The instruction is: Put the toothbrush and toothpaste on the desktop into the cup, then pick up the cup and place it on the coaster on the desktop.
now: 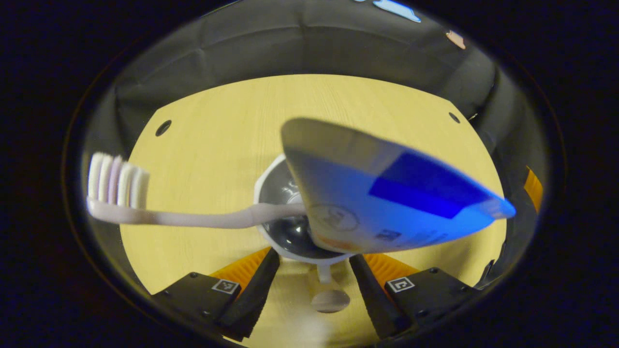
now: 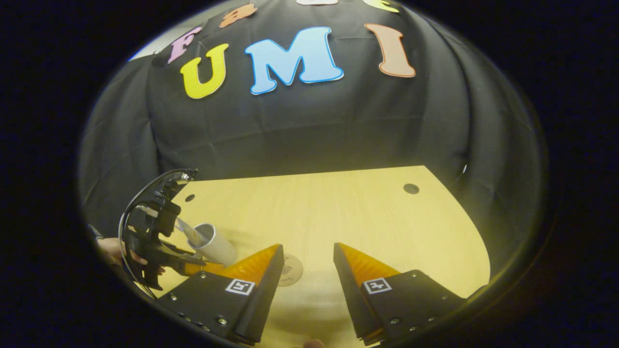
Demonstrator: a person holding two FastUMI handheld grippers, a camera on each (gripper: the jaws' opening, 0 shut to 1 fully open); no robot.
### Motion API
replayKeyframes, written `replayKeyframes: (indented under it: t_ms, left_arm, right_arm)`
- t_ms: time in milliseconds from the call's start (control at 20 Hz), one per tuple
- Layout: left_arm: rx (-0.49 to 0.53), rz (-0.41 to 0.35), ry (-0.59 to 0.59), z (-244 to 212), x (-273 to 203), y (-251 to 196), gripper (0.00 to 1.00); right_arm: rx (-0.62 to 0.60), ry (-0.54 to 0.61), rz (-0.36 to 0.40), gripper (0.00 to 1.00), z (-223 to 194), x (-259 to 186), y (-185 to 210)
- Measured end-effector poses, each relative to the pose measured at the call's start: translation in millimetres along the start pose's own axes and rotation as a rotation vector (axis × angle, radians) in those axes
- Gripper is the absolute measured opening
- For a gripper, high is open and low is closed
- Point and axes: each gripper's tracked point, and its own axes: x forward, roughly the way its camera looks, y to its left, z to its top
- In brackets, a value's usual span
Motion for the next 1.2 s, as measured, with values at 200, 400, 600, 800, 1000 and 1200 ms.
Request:
replayKeyframes:
  t_ms: [200,400,600,800,1000,1200]
  left_arm:
    - [-0.007,0.011,0.018,-1.7,6.4,0.7,0.71]
    - [-0.009,0.016,0.011,-1.1,7.9,-3.3,0.41]
    - [0.022,0.028,0.025,-3.0,8.7,-3.1,0.43]
    - [0.012,0.011,0.012,-2.0,8.0,-11.7,0.37]
    - [0.081,-0.001,-0.043,14.6,-6.9,-33.9,0.37]
    - [0.15,-0.058,-0.056,21.4,-14.8,-80.2,0.37]
  right_arm:
    - [0.017,0.026,-0.016,0.66,-8.0,1.6,-9.4]
    - [0.039,0.046,-0.02,0.66,-12.3,3.9,-12.9]
    - [0.038,0.051,-0.021,0.67,-13.5,2.3,-12.0]
    - [0.029,0.052,-0.025,0.66,-13.4,2.4,-14.3]
    - [0.034,0.044,-0.032,0.66,-12.4,1.2,-15.1]
    - [0.039,0.04,-0.035,0.67,-12.8,-0.3,-16.0]
